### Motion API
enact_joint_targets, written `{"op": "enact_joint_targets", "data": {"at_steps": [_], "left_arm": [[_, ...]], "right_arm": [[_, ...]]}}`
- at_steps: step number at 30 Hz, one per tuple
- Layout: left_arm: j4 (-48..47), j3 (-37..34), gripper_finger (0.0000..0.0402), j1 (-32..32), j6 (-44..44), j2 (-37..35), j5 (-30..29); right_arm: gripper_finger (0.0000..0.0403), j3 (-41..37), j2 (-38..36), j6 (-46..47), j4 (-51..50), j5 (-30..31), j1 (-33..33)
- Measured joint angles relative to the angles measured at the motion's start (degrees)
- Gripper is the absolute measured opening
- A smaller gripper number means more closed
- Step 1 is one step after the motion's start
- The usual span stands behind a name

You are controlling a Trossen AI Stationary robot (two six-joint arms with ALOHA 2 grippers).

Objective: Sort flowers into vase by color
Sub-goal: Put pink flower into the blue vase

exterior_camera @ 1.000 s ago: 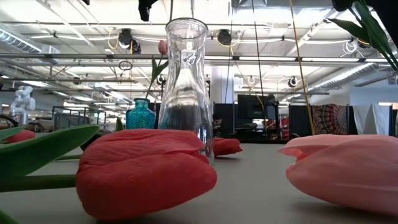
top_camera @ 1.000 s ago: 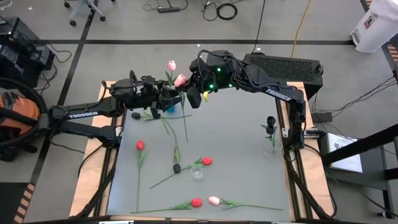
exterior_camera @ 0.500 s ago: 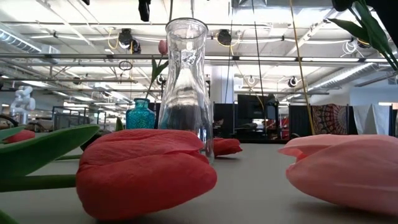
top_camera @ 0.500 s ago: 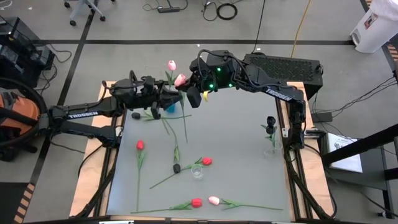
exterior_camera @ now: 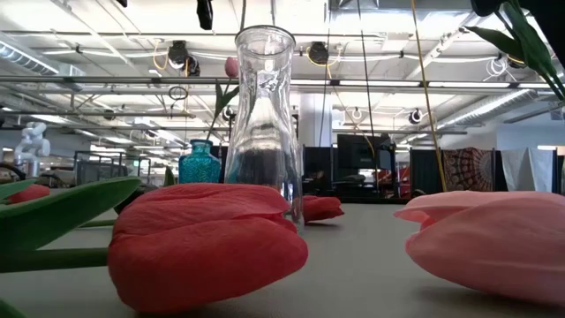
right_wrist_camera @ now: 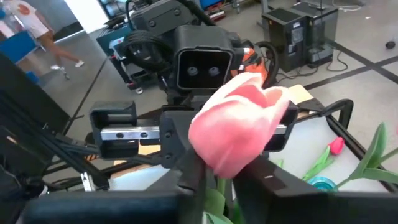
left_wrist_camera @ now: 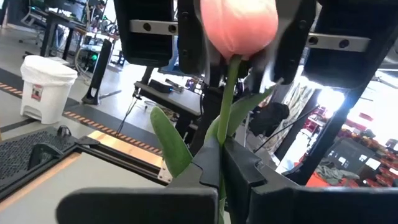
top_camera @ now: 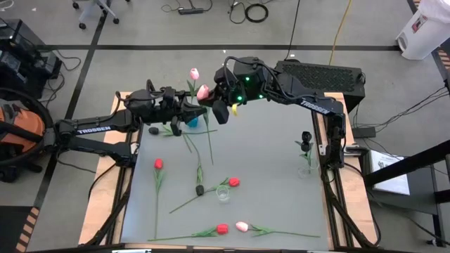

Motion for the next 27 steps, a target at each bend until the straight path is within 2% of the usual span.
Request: {"op": "enact_joint_targets", "data": {"at_steps": [7, 12, 19, 27], "left_arm": [[0.0, 0.0, 0.0004, 0.0, 0.0, 0.0, -0.1], [0.0, 0.0, 0.0003, 0.0, 1.3, -0.1, -0.4], [-2.4, 0.0, 0.0002, 1.1, 2.4, -1.8, -0.4], [-8.5, 0.0, 0.0002, 4.3, 5.9, -8.1, -0.4]], "right_arm": [[0.0140, 0.0, 0.0, -0.3, -0.9, -0.5, 0.2], [0.0172, -0.1, -0.6, -0.7, -2.5, -0.7, 0.2], [0.0185, 0.0, -2.5, -0.8, -2.9, -0.4, 0.2], [0.0185, 0.0, -4.3, -0.7, -7.9, 0.2, 0.1]]}}
